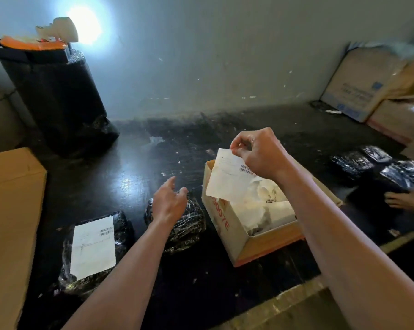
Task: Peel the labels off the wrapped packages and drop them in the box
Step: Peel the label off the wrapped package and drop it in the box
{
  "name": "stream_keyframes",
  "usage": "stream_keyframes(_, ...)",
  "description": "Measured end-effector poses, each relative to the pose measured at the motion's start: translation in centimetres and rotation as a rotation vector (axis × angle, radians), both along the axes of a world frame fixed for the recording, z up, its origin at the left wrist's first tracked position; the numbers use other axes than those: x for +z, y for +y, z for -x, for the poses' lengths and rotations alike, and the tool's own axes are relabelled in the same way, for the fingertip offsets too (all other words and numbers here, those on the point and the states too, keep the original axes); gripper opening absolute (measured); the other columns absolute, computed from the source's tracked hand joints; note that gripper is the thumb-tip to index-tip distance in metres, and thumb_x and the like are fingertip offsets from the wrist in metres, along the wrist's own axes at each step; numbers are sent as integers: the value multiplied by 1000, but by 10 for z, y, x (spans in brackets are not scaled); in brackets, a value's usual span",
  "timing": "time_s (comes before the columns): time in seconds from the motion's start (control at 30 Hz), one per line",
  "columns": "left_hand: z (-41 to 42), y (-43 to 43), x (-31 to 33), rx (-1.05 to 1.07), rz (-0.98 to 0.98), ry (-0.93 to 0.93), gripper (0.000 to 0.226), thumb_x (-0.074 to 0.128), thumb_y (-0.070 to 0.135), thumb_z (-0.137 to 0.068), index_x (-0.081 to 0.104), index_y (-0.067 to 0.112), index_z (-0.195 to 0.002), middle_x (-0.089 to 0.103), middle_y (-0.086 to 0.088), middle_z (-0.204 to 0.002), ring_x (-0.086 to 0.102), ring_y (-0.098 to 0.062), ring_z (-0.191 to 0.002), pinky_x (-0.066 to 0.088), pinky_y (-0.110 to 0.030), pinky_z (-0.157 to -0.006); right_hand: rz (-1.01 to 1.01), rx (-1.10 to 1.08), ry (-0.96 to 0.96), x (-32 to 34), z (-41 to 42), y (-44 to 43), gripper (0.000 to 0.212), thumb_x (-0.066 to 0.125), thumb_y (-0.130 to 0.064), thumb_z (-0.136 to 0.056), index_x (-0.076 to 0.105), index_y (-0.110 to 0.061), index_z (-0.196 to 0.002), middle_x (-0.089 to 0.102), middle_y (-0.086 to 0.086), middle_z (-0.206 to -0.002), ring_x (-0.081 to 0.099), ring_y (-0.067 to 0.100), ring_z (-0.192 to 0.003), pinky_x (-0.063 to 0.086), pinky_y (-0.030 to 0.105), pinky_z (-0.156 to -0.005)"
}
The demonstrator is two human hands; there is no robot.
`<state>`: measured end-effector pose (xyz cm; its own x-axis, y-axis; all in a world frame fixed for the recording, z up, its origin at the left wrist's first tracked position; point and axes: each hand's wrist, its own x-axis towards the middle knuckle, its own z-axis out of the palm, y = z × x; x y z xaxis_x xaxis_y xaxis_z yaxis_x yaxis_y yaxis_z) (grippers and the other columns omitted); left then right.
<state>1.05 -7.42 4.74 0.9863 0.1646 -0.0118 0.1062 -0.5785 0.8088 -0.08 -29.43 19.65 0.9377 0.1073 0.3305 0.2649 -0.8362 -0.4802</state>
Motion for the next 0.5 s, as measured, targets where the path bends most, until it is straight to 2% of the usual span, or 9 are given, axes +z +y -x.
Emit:
stream_keyframes(0.1, -5, -29, 8, -95, -14, 10, 58, 61, 35, -98, 45, 16, -150, 62, -11, -138, 63, -25, -117, 51, -40, -101, 65, -97, 17, 6, -5, -27, 11, 71, -17, -93, 73, -27, -94, 73, 0, -95, 66, 21, -94, 54, 55, -92)
stream_keyframes(0.17, -6, -49, 7, -165, 13, 45, 54, 59, 35, -99, 48, 16, -148, 64, -8, -135, 63, -23, -111, 53, -36, -95, 70, -146, 46, 8, -7, -44, 14, 72, -18, -93, 69, -32, -92, 71, 0, -98, 63, 24, -101, 52, 56, -93)
stream_keyframes(0.23, -3, -69, 3, -229, 74, 84, 49, 56, 40, -98, 50, 25, -144, 65, -2, -130, 62, -18, -104, 52, -32, -91, 67, -173, 73, 8, -8, -60, 15, 73, -20, -91, 67, -34, -91, 70, 0, -100, 62, 25, -104, 53, 56, -93)
stream_keyframes(0.27, -2, -79, -1, -251, 91, 92, 50, 55, 44, -96, 49, 30, -144, 66, -1, -131, 64, -20, -107, 53, -36, -93, 66, -185, 88, 8, -8, -69, 15, 73, -21, -91, 67, -33, -91, 69, -1, -100, 61, 25, -105, 52, 56, -93)
stream_keyframes(0.37, 0, -105, -16, -258, 88, 110, 54, 51, 43, -98, 38, 31, -149, 65, -7, -132, 62, -33, -115, 51, -43, -96, 64, -187, 106, 7, -9, -90, 12, 74, -20, -90, 69, -30, -91, 68, -3, -97, 61, 23, -103, 52, 55, -94)
stream_keyframes(0.5, 4, -131, -31, -152, 157, 129, 69, 45, 35, -103, 8, 32, -162, 53, -12, -148, 52, -38, -130, 43, -45, -109, 67, -154, 123, -4, -13, -111, 10, 77, -18, -89, 71, -26, -91, 69, -4, -94, 64, 19, -95, 55, 51, -91)
